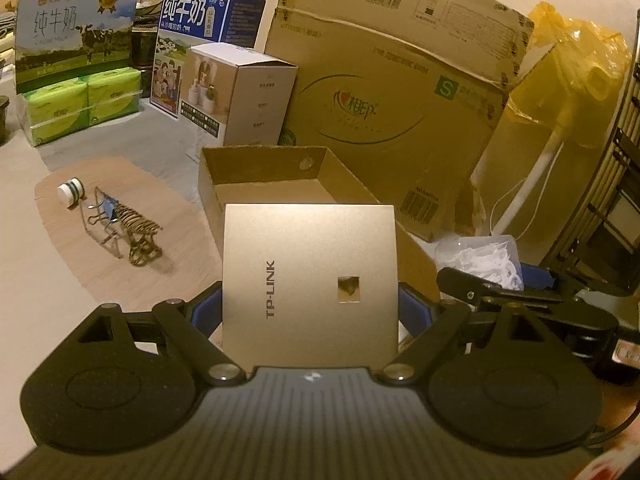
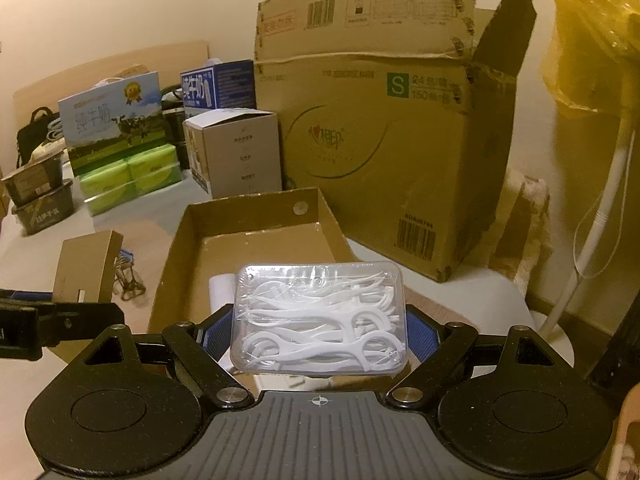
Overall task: Organize rigid objects
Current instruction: 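Carry the TP-LINK panel and floss box with both tools over the tray, then lower the TP-LINK panel into the tray and open the left tool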
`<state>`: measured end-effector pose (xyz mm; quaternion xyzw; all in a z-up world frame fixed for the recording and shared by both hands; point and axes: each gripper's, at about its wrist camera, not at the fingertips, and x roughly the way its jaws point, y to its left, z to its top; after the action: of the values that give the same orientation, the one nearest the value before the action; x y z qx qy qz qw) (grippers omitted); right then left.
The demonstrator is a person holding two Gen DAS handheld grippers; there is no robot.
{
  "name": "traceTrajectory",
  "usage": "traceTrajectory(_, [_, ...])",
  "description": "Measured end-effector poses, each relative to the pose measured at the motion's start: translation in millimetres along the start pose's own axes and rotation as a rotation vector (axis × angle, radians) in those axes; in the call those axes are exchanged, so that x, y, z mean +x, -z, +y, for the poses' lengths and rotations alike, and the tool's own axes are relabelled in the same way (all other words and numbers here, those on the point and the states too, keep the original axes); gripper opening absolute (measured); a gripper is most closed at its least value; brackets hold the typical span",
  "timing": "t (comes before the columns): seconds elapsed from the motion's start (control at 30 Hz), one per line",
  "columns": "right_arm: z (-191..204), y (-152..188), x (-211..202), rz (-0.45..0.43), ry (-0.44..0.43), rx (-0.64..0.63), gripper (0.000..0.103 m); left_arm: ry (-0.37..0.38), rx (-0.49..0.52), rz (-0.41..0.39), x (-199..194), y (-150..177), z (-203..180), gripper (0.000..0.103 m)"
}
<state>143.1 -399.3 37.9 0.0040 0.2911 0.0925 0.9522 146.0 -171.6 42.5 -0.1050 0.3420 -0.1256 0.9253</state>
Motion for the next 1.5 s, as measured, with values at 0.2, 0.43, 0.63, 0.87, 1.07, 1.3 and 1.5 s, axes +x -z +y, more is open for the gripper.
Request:
traceTrajectory(0.2, [-10.7,-17.7,20.8,-0.003,-0.023,-0.005,0.086,-0.009,-0.021,-0.007,20.1,-14.9,-0.7,0.086])
traceTrajectory(0.43, [-18.2,-38.3,50.7,-0.006,-0.052,-0.045,0.086,-0.018,-0.062,-0.013,48.2,-30.5,2.6,0.086])
traceTrajectory(0.63, [-24.0,-48.9,80.7,0.007,-0.074,-0.061,0.086,-0.029,-0.096,-0.011,75.2,-44.6,12.1,0.086])
traceTrajectory(0.87, [-25.9,-59.7,116.7,0.033,-0.107,-0.088,0.086,-0.043,-0.128,-0.01,104.6,-62.9,27.4,0.086])
traceTrajectory(1.07, [-28.5,-67.0,139.7,0.05,-0.126,-0.081,0.086,-0.058,-0.149,-0.004,127.1,-75.5,40.1,0.086])
traceTrajectory(1.3, [-26.9,-70.2,157.1,0.057,-0.119,-0.087,0.086,-0.064,-0.166,0.012,150.8,-84.9,50.4,0.086])
traceTrajectory(1.5, [-27.1,-71.2,163.6,0.055,-0.12,-0.085,0.086,-0.068,-0.17,0.011,160.1,-89.9,55.0,0.087])
